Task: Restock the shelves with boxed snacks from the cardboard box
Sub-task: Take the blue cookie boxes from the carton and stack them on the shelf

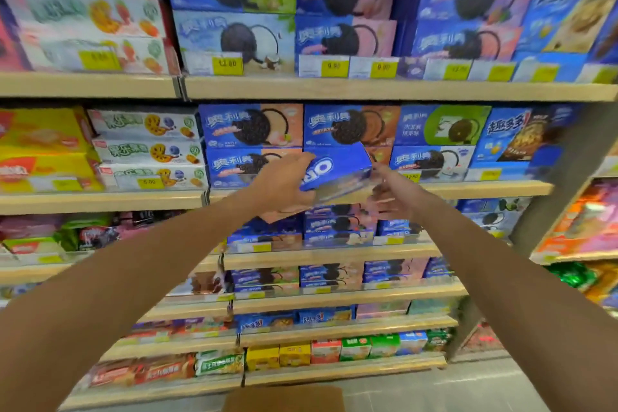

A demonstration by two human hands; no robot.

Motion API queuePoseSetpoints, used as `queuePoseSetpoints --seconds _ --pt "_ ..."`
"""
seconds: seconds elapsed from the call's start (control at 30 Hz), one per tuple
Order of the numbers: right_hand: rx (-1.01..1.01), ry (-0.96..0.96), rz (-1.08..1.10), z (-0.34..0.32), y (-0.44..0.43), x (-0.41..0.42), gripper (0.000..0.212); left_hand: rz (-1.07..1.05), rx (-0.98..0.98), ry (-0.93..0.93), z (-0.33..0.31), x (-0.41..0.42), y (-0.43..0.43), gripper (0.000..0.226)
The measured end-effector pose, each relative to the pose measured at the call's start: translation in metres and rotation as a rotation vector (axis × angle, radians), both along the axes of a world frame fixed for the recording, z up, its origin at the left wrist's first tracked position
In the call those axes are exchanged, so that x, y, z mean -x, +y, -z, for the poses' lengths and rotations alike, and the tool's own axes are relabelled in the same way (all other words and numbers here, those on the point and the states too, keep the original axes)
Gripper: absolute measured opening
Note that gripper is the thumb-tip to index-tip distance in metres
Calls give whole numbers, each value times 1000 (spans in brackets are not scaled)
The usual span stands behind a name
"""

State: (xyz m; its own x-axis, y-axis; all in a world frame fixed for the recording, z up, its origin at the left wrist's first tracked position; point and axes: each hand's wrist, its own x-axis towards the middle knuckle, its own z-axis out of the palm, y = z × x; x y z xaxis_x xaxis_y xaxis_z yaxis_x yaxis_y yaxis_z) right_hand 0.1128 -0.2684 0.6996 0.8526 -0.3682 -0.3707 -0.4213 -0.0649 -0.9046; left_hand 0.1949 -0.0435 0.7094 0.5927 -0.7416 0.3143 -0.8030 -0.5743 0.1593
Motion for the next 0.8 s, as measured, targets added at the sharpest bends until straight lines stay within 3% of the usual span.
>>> queuePoseSetpoints --seconds 0.1,0.23,0.37,0.53,0.63,0.73,0.8 --pt "83 -233 121 -30 2 -7 58 -30 16 299 -50 -7 1 57" --pt "33 -449 -87 -68 16 2 92 -14 64 463 -98 -6 4 39" --pt "45 -473 -308 -89 23 14 62 76 91 579 -124 2 11 32" --pt "-7 -581 -180 -102 30 15 17 113 29 706 -134 2 15 49" --pt "25 -623 -48 -113 29 12 17 70 20 607 -148 -2 15 37" --pt "-57 -707 135 -131 13 8 21 -124 196 304 -166 -13 17 59" --pt "-132 -773 196 -144 -1 6 23 -155 368 284 -172 -26 18 71"
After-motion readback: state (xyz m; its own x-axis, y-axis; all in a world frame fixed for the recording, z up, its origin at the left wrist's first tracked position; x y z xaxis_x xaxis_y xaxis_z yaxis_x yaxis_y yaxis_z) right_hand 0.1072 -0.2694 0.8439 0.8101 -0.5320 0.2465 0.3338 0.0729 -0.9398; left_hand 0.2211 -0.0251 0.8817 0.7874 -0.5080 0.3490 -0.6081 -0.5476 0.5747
